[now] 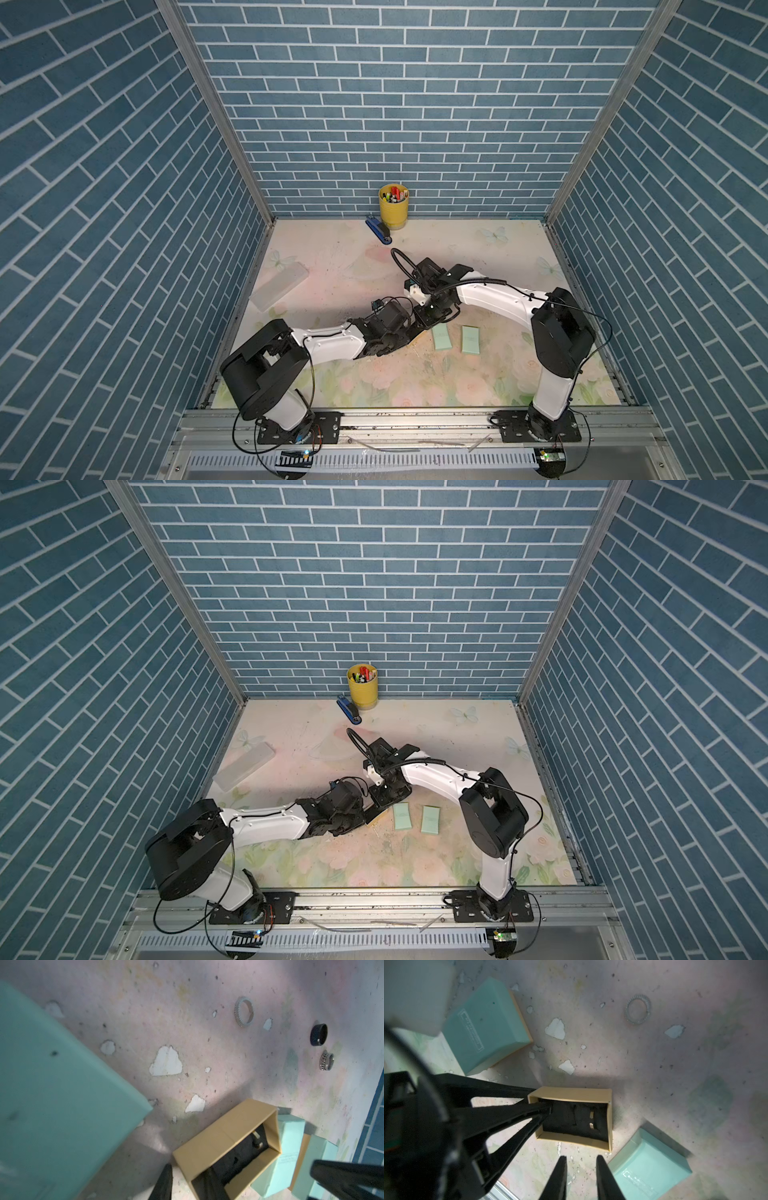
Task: Take the rings out of the lift-off lid box
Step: Take out the ring from the jewelry box.
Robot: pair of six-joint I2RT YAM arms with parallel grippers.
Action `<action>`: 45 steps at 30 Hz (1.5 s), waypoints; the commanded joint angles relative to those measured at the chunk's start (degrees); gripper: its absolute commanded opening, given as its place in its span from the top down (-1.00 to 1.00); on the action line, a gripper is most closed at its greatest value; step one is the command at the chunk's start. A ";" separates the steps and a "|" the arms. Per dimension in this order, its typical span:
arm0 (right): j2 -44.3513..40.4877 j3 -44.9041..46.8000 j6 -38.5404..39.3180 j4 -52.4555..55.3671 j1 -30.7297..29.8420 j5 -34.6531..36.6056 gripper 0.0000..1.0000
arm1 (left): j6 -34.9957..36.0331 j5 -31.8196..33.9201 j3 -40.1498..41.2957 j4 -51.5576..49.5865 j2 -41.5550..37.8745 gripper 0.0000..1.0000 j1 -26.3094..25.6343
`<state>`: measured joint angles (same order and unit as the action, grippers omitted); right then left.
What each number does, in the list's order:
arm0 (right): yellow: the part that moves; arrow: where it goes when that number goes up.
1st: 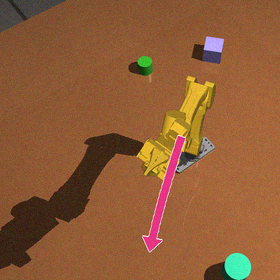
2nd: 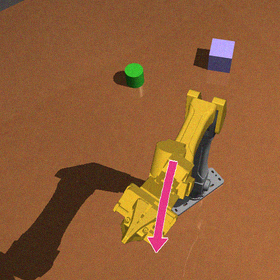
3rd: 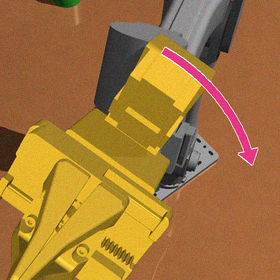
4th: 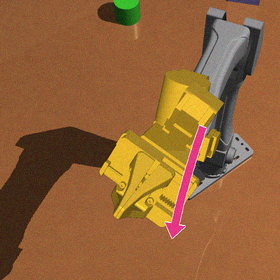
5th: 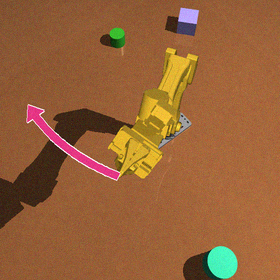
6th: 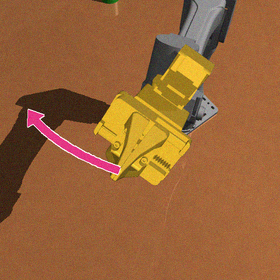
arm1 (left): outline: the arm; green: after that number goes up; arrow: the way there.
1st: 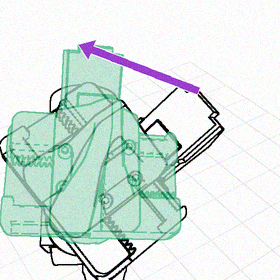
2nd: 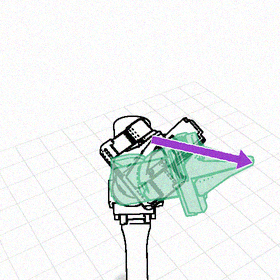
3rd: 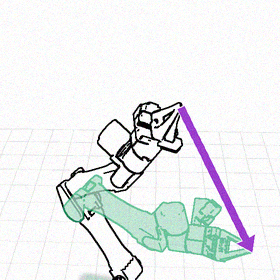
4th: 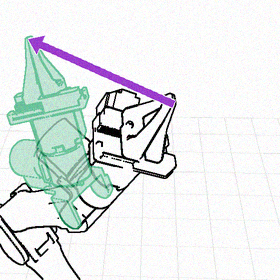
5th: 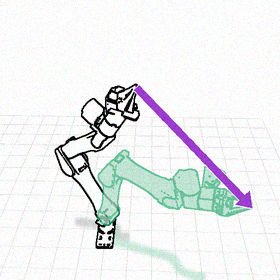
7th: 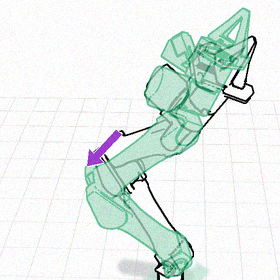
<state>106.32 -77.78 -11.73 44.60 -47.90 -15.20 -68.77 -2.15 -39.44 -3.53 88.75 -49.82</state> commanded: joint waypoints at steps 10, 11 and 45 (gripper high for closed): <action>4.63 -3.05 1.96 1.14 -0.85 0.40 0.53 | 0.31 1.17 0.86 -1.28 -0.24 0.43 -0.30; 4.81 -3.10 2.05 1.26 -0.94 0.80 0.53 | 0.31 1.17 0.81 -1.24 -0.25 0.43 -0.36; 0.20 3.22 -0.35 -7.95 1.23 -6.79 0.85 | 0.48 2.45 0.17 -4.74 -1.46 0.43 -0.36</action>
<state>109.89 -76.95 -10.33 40.27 -48.21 -15.33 -68.71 -1.39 -39.44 -4.91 88.27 -49.82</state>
